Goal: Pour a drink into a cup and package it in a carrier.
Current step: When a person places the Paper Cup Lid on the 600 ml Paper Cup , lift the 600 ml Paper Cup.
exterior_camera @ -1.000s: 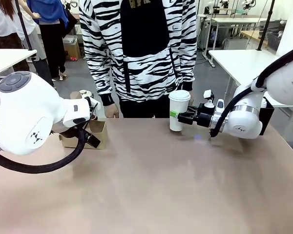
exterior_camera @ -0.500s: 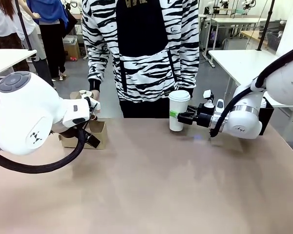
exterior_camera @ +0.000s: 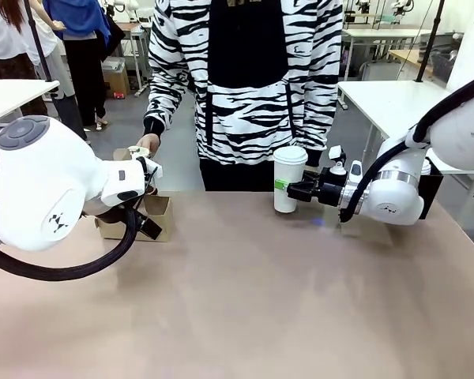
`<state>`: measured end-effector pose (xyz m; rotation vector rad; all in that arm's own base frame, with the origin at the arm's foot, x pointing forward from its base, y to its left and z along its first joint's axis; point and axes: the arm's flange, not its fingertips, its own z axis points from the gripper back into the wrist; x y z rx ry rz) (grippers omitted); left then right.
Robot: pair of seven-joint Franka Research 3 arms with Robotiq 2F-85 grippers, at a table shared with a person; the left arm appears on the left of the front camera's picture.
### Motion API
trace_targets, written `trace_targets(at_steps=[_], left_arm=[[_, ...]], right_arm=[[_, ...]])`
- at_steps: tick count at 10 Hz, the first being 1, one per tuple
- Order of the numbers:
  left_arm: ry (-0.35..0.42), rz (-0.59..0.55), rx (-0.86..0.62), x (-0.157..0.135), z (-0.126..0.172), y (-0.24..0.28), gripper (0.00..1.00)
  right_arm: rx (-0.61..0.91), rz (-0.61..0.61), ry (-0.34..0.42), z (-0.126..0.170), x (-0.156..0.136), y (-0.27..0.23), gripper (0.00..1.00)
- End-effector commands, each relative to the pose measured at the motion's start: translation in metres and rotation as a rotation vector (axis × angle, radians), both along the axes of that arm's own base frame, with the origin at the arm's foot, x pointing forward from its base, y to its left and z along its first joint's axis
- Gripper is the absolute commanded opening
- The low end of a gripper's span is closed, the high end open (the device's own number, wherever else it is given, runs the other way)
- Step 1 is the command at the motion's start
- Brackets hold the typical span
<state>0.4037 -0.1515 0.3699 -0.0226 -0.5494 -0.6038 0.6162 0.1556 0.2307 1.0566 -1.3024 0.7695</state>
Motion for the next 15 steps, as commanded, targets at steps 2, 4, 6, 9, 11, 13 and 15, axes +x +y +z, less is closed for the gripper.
trace_targets(at_steps=[2,4,6,9,11,13,15], left_arm=[[0.0,-0.001,-0.002,0.0,0.0,0.0,1.0],[0.0,-0.001,-0.002,0.0,0.0,0.0,1.0],[0.0,-0.001,-0.002,0.0,0.0,0.0,1.0],[0.0,-0.001,-0.002,0.0,0.0,0.0,1.0],[0.0,-0.001,-0.002,0.0,0.0,0.0,1.0],[0.0,-0.001,-0.002,0.0,0.0,0.0,1.0],[0.0,-0.001,-0.002,0.0,0.0,0.0,1.0]], right_arm=[[-0.038,-0.035,-0.012,0.05,-0.006,-0.01,0.8],[-0.005,-0.037,-0.027,0.104,-0.018,-0.018,0.8],[-0.005,-0.025,-0.018,0.159,-0.045,-0.031,0.8],[-0.021,0.062,-0.006,0.221,-0.104,-0.045,0.8],[-0.034,0.062,-0.042,0.249,-0.138,-0.042,0.8],[-0.016,0.084,-0.053,0.257,-0.153,-0.043,0.8],[-0.034,0.067,-0.078,0.254,-0.149,-0.04,0.8]])
